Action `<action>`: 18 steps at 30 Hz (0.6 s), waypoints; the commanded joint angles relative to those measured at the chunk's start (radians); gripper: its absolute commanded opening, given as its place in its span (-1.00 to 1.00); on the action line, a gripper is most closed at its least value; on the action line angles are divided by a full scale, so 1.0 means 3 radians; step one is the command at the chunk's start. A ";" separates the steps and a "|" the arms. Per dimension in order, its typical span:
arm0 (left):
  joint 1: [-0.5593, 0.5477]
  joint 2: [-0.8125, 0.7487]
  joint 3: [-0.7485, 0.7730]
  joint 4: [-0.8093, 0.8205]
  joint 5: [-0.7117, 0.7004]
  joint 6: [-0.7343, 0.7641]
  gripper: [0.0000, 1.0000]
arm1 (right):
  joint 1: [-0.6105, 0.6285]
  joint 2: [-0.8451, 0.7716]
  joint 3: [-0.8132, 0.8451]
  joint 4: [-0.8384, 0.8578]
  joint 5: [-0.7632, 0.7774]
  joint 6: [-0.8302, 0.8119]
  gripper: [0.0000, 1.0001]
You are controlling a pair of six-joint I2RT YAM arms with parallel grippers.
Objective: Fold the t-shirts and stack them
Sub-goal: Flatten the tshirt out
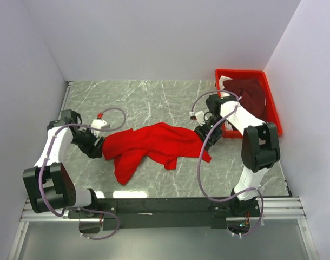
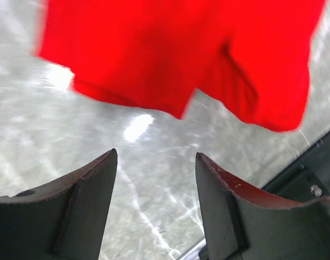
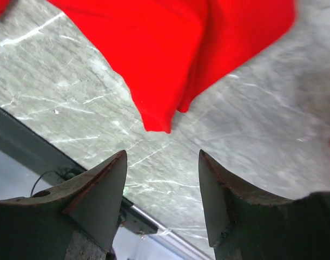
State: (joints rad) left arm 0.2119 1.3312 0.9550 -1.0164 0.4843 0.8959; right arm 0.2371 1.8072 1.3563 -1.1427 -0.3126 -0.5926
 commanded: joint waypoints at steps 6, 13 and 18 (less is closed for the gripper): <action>0.0157 0.0894 0.0922 0.0106 0.0323 -0.1154 0.16 | 0.0171 -0.0409 -0.0301 0.0342 0.0131 0.0089 -0.01; 0.0245 0.1218 0.1240 0.0100 0.0533 -0.1524 0.21 | 0.0595 -0.0732 -0.0936 0.0996 0.0673 0.0205 0.00; 0.0245 0.1259 0.1153 0.0172 0.0344 -0.1560 0.28 | 0.0626 -0.0625 -0.1074 0.1313 0.0970 0.0365 0.13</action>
State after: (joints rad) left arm 0.2867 1.7187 1.2869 -0.9764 0.5861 0.4667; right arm 0.4301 1.6402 1.0504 -0.8719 -0.1238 -0.5270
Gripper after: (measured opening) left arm 0.633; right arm 0.559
